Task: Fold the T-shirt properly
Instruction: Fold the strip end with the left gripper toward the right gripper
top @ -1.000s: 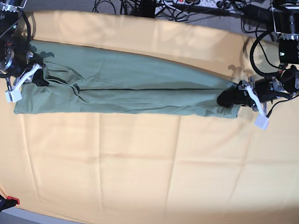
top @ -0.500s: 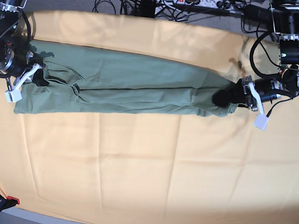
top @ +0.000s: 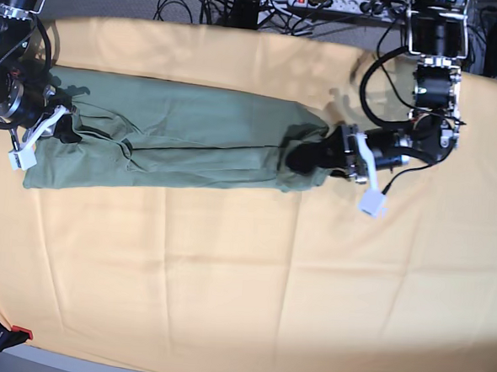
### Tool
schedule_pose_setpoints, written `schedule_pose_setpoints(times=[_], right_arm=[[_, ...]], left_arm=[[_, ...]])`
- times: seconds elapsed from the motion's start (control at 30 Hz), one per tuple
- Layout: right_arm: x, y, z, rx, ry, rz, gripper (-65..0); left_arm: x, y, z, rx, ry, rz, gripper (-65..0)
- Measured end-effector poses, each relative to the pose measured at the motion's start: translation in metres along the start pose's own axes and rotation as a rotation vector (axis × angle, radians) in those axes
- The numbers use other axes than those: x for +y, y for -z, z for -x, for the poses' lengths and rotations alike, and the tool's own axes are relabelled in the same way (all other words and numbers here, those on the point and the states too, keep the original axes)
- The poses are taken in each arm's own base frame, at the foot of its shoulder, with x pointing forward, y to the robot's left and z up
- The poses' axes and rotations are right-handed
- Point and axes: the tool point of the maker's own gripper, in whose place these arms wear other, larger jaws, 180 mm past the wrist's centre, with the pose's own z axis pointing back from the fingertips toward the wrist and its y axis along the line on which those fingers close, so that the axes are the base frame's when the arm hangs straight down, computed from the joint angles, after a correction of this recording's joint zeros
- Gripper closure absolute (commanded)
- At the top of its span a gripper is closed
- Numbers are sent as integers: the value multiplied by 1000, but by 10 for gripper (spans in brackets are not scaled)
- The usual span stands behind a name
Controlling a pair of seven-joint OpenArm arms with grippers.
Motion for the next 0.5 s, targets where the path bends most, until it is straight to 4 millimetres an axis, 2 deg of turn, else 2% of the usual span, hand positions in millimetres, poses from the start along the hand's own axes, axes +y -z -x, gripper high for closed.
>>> schedule_pose_setpoints(times=[0.23,0.37,0.5], right_arm=[[0,0,0,0,0,0,0],[0,0,2,9,0,0,0],[0,0,2,10,0,0,0]], left_arm=[[-26,47,-8,-53,12,118,0],[-20,69,8,10,51,61,0],[-26,86,18,39,71,67,-3]])
